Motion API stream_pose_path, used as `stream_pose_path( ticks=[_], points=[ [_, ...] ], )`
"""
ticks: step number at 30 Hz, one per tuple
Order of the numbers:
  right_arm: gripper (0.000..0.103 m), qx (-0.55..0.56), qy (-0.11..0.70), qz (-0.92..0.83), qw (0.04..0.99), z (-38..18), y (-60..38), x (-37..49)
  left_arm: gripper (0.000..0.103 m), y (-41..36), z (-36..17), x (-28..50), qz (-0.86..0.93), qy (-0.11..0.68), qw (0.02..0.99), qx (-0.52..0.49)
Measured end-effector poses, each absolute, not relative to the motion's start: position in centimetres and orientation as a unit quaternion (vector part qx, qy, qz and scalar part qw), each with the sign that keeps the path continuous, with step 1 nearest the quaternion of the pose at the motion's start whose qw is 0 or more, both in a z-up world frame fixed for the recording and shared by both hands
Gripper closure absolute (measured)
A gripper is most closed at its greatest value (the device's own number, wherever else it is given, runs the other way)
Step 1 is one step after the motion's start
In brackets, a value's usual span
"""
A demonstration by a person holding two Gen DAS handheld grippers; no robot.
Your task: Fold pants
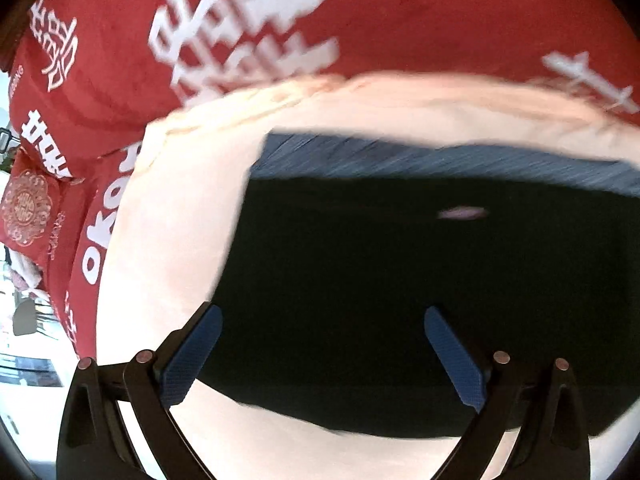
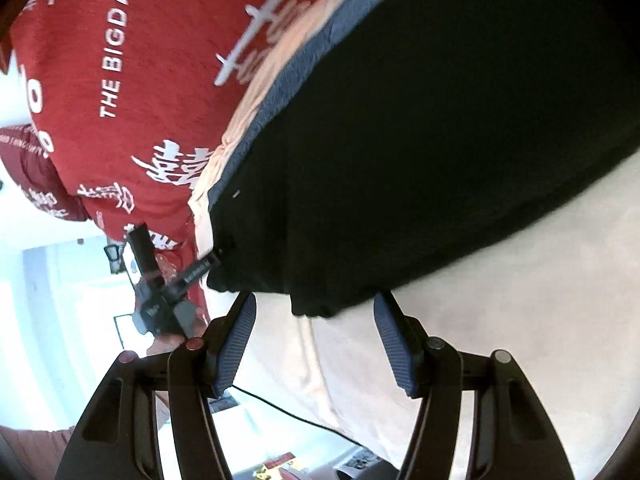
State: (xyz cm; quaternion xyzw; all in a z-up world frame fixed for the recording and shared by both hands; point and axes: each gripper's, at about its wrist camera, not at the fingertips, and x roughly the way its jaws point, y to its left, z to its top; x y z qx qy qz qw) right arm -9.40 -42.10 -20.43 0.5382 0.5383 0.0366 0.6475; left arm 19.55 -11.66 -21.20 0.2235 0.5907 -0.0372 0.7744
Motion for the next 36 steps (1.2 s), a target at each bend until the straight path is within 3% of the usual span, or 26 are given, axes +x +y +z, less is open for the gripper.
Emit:
stream_pose_path(
  ticks=[4, 7, 8, 9, 10, 11, 15, 21, 25, 29, 34, 36],
  points=[
    [0.038, 0.535, 0.536, 0.021, 0.653, -21.3, -42.2, -7.0, 0.0, -9.1, -22.6, 20.0, -0.083, 0.603, 0.779, 0.152],
    [0.045, 0.532, 0.539, 0.008, 0.653, -21.6, -41.6, -6.3, 0.0, -9.3, -22.8, 19.6, -0.095, 0.603, 0.781, 0.132],
    [0.055, 0.536, 0.541, 0.001, 0.649, -21.7, -41.6, -5.8, 0.0, -9.3, -22.7, 19.6, -0.098, 0.602, 0.782, 0.132],
    [0.078, 0.538, 0.546, -0.01, 0.642, -21.9, -41.7, -5.3, 0.0, -9.1, -22.8, 19.6, -0.1, 0.602, 0.782, 0.131],
    [0.091, 0.535, 0.55, -0.02, 0.641, -22.0, -41.8, -4.7, 0.0, -9.1, -22.7, 19.7, -0.102, 0.604, 0.78, 0.129],
    [0.093, 0.531, 0.551, -0.027, 0.643, -21.7, -42.0, -4.5, 0.0, -9.1, -22.1, 19.0, -0.103, 0.607, 0.778, 0.128],
    [0.094, 0.483, 0.552, -0.041, 0.679, -19.2, -41.2, -4.7, 0.0, -8.8, -22.2, 19.7, -0.11, 0.611, 0.772, 0.132],
    [0.094, 0.492, 0.563, -0.063, 0.662, -21.0, -40.9, -6.9, 0.0, -7.8, -22.3, 20.1, -0.108, 0.608, 0.774, 0.139],
    [0.09, 0.408, 0.604, -0.057, 0.682, -17.6, -41.8, -6.2, 0.0, -9.0, -19.5, 18.7, -0.093, 0.604, 0.775, 0.162],
    [0.089, 0.293, 0.601, -0.086, 0.739, -14.3, -44.1, -4.4, 0.0, -13.1, -16.3, 15.5, -0.149, 0.586, 0.781, 0.158],
    [0.09, 0.283, 0.635, -0.122, 0.709, -18.5, -47.1, -3.6, 0.0, -21.6, -18.6, 12.0, -0.21, 0.601, 0.761, 0.126],
    [0.091, 0.33, 0.608, -0.114, 0.713, -18.6, -48.5, -4.8, 0.0, -24.1, -20.6, 11.4, -0.202, 0.606, 0.755, 0.148]
  ],
)
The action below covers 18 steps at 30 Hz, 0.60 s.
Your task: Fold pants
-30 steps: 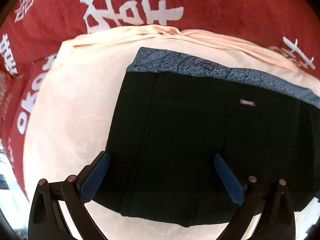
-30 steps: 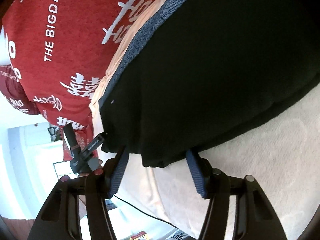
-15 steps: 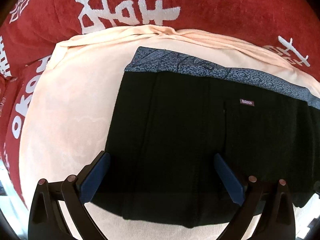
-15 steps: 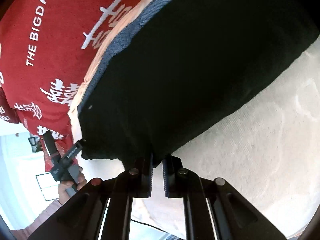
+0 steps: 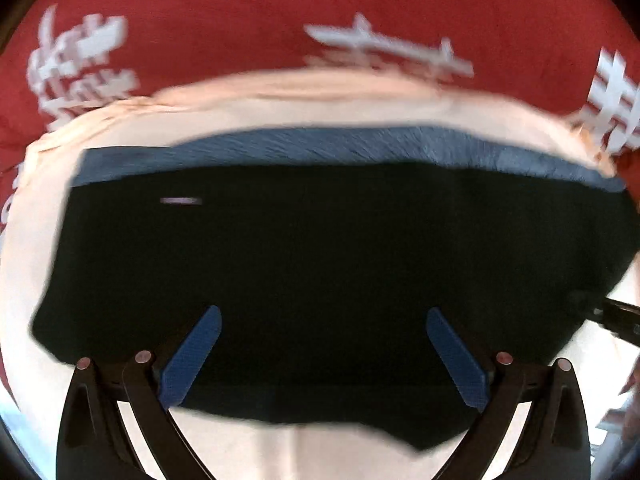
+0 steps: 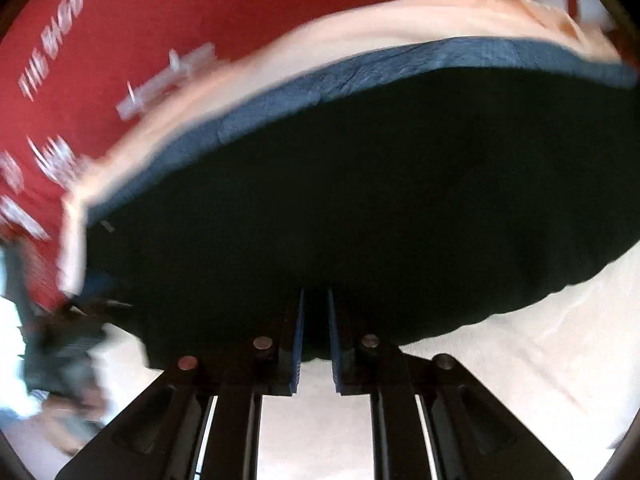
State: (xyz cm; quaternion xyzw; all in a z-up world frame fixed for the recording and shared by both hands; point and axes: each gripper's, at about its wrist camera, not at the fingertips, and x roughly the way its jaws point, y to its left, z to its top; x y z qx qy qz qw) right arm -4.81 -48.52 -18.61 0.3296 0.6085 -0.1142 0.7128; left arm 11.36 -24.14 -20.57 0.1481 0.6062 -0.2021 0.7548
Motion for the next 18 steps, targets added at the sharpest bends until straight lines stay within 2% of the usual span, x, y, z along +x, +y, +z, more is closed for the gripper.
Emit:
stream_pose_path(
  ticks=[2, 4, 5, 6, 11, 15, 18],
  points=[
    [0.09, 0.335, 0.615, -0.141, 0.7, -18.0, -49.4, -5.3, 0.0, -24.8, -21.7, 11.8, -0.191, 0.613, 0.75, 0.16],
    [0.083, 0.309, 0.61, -0.147, 0.714, -16.2, -49.2, -4.5, 0.0, -24.1, -20.6, 13.1, -0.185, 0.608, 0.757, 0.15],
    [0.069, 0.297, 0.604, -0.133, 0.728, -15.5, -48.8, -3.5, 0.0, -23.6, -19.8, 13.8, -0.181, 0.594, 0.768, 0.156],
    [0.062, 0.281, 0.597, -0.113, 0.743, -14.9, -48.1, -2.0, 0.0, -23.0, -19.0, 14.7, -0.173, 0.58, 0.779, 0.163],
    [0.062, 0.24, 0.606, -0.039, 0.757, -17.3, -43.7, 7.0, 0.0, -18.9, -18.5, 21.0, -0.095, 0.565, 0.803, 0.165],
    [0.062, 0.217, 0.632, -0.037, 0.743, -21.8, -40.8, 10.4, 0.0, -15.4, -21.1, 24.0, -0.042, 0.578, 0.801, 0.151],
    [0.062, 0.176, 0.608, -0.058, 0.772, -21.2, -40.5, 11.4, 0.0, -14.3, -21.5, 23.7, -0.043, 0.576, 0.807, 0.123]
  ],
)
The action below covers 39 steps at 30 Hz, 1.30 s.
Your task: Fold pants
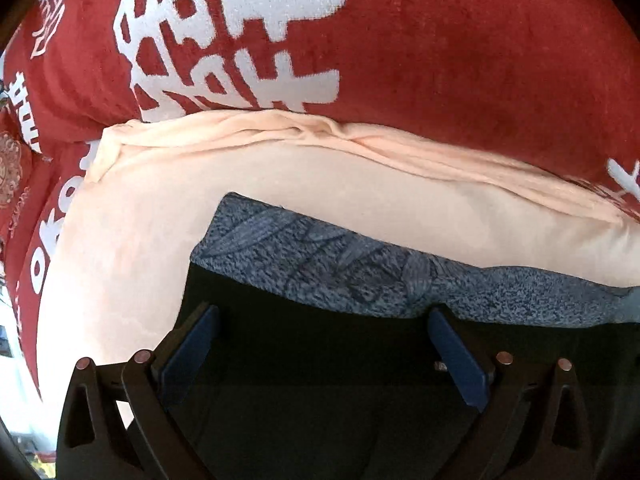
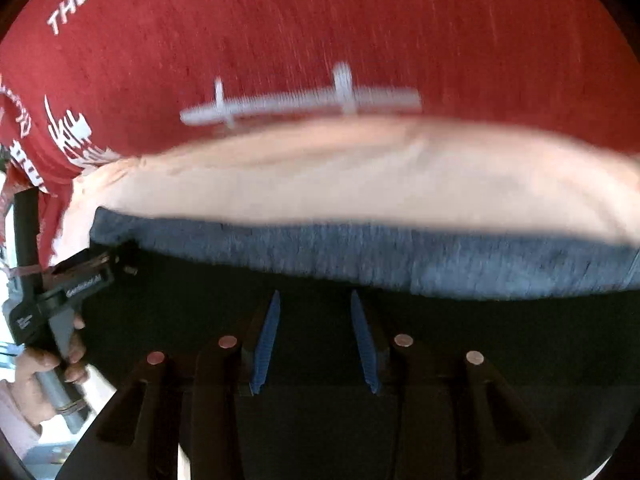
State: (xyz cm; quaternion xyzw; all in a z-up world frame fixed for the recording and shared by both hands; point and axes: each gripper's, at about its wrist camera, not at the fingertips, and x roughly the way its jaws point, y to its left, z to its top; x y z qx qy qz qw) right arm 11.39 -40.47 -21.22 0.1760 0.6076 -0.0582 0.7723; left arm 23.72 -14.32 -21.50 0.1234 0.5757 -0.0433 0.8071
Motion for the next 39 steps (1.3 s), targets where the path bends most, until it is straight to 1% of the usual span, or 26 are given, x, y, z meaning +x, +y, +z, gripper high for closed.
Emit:
stream_pose_path(
  ticks=[2, 4, 5, 7, 8, 9, 20, 23, 30, 39],
  points=[
    [0.062, 0.167, 0.615, -0.093, 0.765, -21.2, -41.6, 11.9, 0.0, -14.8, -21.3, 23.5, -0.04, 0.572, 0.807, 0.138],
    [0.062, 0.212, 0.613, -0.1, 0.754, -20.3, -43.3, 11.7, 0.0, -15.1, -20.8, 23.5, -0.033, 0.581, 0.801, 0.144],
    [0.061, 0.212, 0.61, -0.107, 0.756, -19.6, -43.7, 11.3, 0.0, -15.3, -20.6, 23.4, -0.031, 0.584, 0.798, 0.146],
    [0.053, 0.208, 0.606, -0.11, 0.759, -18.2, -44.1, 10.3, 0.0, -16.0, -19.8, 22.9, -0.032, 0.589, 0.792, 0.158],
    [0.047, 0.212, 0.607, -0.11, 0.758, -17.6, -44.4, 9.4, 0.0, -16.6, -19.7, 22.8, -0.037, 0.589, 0.79, 0.166],
    [0.044, 0.221, 0.607, -0.112, 0.755, -17.0, -44.8, 8.2, 0.0, -17.2, -19.3, 22.2, -0.042, 0.587, 0.79, 0.173],
    [0.044, 0.304, 0.599, -0.186, 0.717, -13.8, -51.9, -4.9, 0.0, -25.7, -14.8, 15.2, -0.113, 0.588, 0.773, 0.209],
    [0.044, 0.317, 0.594, -0.2, 0.712, -13.8, -53.5, -6.9, 0.0, -27.3, -15.0, 14.4, -0.131, 0.591, 0.767, 0.213],
    [0.044, 0.341, 0.579, -0.23, 0.704, -13.1, -57.4, -12.0, 0.0, -33.8, -14.5, 10.3, -0.172, 0.589, 0.752, 0.24],
    [0.044, 0.368, 0.558, -0.263, 0.695, -13.0, -62.3, -17.3, 0.0, -40.5, -15.3, 6.5, -0.205, 0.59, 0.735, 0.265]
  ],
)
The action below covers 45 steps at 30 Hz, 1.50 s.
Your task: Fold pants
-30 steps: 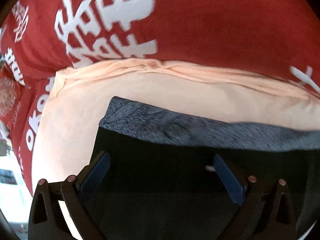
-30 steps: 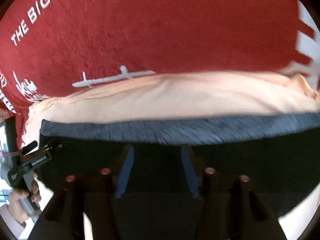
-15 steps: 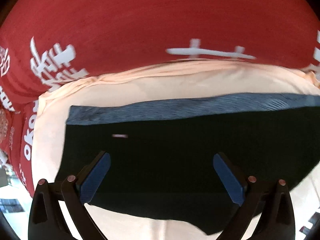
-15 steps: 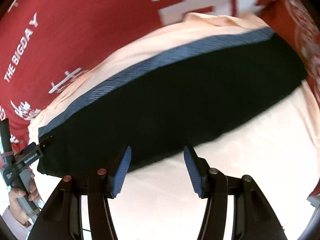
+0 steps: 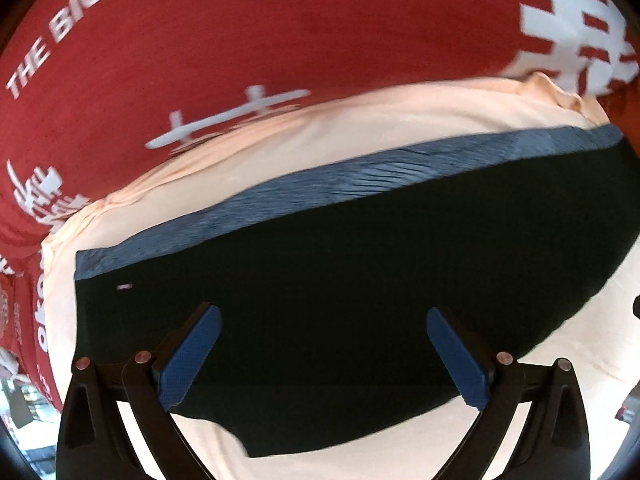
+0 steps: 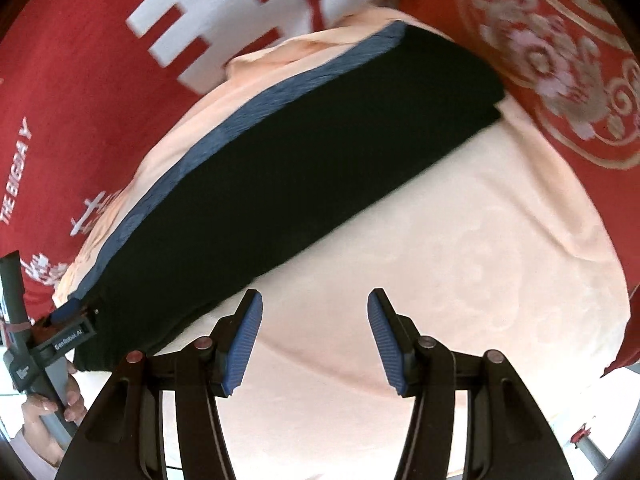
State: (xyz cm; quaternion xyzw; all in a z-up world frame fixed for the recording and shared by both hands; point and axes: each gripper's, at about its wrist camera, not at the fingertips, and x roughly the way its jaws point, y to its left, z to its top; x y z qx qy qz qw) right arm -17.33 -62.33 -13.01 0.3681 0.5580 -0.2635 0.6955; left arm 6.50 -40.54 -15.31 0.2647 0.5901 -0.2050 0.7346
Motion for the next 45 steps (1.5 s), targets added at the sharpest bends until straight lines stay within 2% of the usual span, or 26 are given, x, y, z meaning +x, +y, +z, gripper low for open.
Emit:
stream_pose_path(
  ticks=[10, 16, 17, 18, 20, 27, 33, 34, 36, 39, 42, 45],
  points=[
    [0.044, 0.404, 0.514, -0.316, 0.688, -13.7, -69.2, -21.0, 0.0, -46.7, -16.8, 2.9, -0.206, 0.593, 0.737, 0.252],
    [0.045, 0.42, 0.479, -0.337, 0.693, -14.6, -73.3, -20.2, 0.0, -47.5, -18.5, 2.6, -0.184, 0.609, 0.732, 0.243],
    [0.054, 0.42, 0.477, -0.339, 0.694, -14.7, -73.8, -20.0, 0.0, -47.5, -18.5, 2.6, -0.183, 0.608, 0.733, 0.243],
    [0.076, 0.42, 0.473, -0.338, 0.697, -14.7, -74.2, -19.9, 0.0, -47.6, -18.5, 2.6, -0.182, 0.609, 0.733, 0.243],
    [0.095, 0.412, 0.473, -0.343, 0.699, -14.5, -74.8, -19.7, 0.0, -47.5, -18.6, 2.9, -0.18, 0.611, 0.732, 0.243],
    [0.095, 0.391, 0.506, -0.391, 0.663, -14.3, -75.7, -22.8, 0.0, -47.7, -19.0, 3.2, -0.167, 0.614, 0.731, 0.246],
    [0.094, 0.327, 0.502, -0.339, 0.725, -11.5, -73.8, -20.8, 0.0, -47.6, -19.2, 2.9, -0.165, 0.607, 0.737, 0.246],
    [0.093, 0.322, 0.501, -0.328, 0.734, -11.4, -73.6, -19.9, 0.0, -47.7, -19.2, 2.9, -0.164, 0.606, 0.738, 0.248],
    [0.081, 0.321, 0.503, -0.311, 0.74, -11.7, -73.5, -18.4, 0.0, -48.0, -19.4, 2.7, -0.162, 0.604, 0.738, 0.253],
    [0.073, 0.315, 0.511, -0.293, 0.744, -12.6, -73.5, -16.5, 0.0, -48.8, -19.1, 2.3, -0.159, 0.603, 0.739, 0.257],
    [0.073, 0.279, 0.539, -0.313, 0.731, -14.1, -74.0, -16.5, 0.0, -48.9, -19.0, 2.4, -0.158, 0.604, 0.739, 0.254],
    [0.077, 0.33, 0.518, -0.325, 0.72, -14.9, -75.4, -18.3, 0.0, -49.1, -19.0, 2.5, -0.156, 0.607, 0.739, 0.249]
  ],
)
